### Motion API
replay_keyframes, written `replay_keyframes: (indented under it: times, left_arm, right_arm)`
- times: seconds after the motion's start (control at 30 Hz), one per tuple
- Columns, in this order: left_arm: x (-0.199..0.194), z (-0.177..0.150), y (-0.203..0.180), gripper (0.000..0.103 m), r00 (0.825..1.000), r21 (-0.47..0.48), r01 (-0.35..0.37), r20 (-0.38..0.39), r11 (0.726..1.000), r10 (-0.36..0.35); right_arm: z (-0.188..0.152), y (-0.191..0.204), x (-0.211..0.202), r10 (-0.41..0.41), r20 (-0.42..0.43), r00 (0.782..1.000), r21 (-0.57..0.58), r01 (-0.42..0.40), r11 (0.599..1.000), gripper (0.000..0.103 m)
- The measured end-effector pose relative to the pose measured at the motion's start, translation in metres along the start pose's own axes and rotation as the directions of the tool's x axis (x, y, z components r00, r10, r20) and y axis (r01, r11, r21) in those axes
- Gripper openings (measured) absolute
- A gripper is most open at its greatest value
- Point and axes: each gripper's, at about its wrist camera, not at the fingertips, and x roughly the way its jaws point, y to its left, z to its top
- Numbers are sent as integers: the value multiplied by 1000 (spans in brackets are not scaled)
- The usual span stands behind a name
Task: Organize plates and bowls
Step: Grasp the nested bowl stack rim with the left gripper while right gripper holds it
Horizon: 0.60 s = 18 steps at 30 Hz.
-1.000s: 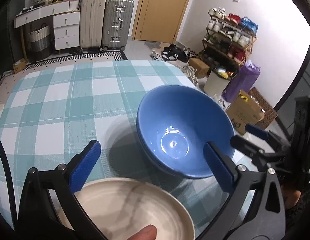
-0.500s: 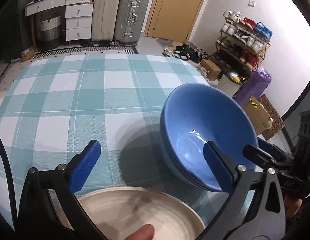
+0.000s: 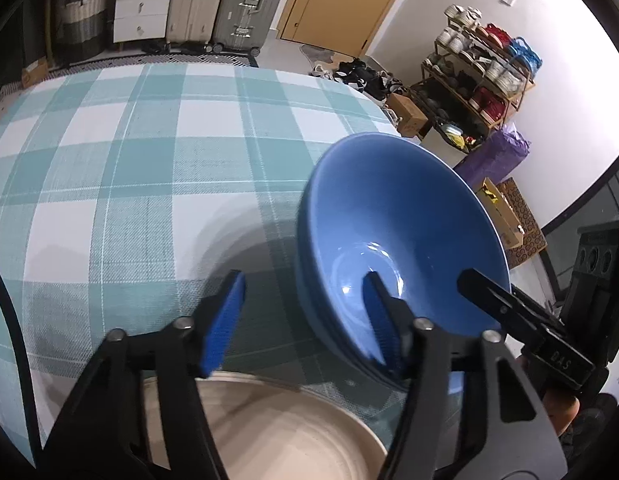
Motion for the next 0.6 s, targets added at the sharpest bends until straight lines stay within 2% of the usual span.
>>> replay_keyframes:
  times: [0.1, 0.13, 0.17, 0.27, 0.6]
  left_arm:
    - [1, 1, -9, 34, 1000, 21, 10, -1, 1000, -10]
    - [1, 0, -11, 31, 1000, 27, 15, 0, 1000, -15]
    - [0, 0, -14, 31, 1000, 36, 4, 3, 999, -4]
    - [-2, -1, -20, 30, 1000, 64, -25, 14, 998, 24]
    - [-16, -6, -26, 30, 999, 83, -43, 30, 996, 40]
  right_arm:
    - [0, 4, 1, 4, 3, 1000, -11, -4, 1000, 60]
    - [0, 5, 0, 2, 5, 1000, -14, -2, 1000, 53]
    - [-1, 7, -1, -5, 9, 1000, -18, 5, 1000, 51]
    - [-2, 9, -3, -19, 18, 1000, -28, 19, 999, 49]
    - [-4, 12, -12, -30, 36, 999, -41, 32, 999, 48]
